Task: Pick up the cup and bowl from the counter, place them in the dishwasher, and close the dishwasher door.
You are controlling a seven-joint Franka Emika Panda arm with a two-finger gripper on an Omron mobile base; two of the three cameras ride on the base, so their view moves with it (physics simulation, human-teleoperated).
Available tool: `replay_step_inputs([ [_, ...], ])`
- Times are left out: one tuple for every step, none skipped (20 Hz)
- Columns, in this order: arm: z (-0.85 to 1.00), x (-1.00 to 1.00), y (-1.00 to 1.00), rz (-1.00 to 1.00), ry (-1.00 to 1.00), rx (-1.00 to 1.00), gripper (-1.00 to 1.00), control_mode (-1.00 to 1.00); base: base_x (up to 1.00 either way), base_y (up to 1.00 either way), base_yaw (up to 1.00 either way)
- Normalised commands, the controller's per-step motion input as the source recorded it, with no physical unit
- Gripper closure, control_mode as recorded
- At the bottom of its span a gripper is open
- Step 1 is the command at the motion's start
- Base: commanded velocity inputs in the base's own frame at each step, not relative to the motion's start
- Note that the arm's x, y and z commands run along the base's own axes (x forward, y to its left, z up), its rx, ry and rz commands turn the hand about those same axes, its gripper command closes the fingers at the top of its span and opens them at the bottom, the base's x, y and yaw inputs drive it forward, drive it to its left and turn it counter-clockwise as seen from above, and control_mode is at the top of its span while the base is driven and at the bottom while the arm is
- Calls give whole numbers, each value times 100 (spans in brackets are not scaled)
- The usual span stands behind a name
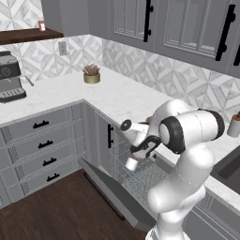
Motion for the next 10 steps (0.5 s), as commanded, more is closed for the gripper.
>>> replay_step_inputs([
  [77,0,0,0,-3,2,-100,-100,0,0,0],
  [73,0,-1,1,-2,2,-100,-100,0,0,0],
  [67,0,-4,1,-1,2,-100,-100,0,0,0],
  [56,0,-8,1,0,5,-100,-100,0,0,0],
  [55,5,-7,1,0,6,-100,-100,0,0,0],
  [51,15,-7,1,0,5,-100,-100,0,0,0],
  [45,24,-10,1,0,3,-100,-100,0,0,0],
  [39,29,-11,2,0,3,-100,-100,0,0,0],
  [30,31,-18,3,0,2,-100,-100,0,0,0],
  [21,34,-24,4,0,3,-100,-100,0,0,0],
])
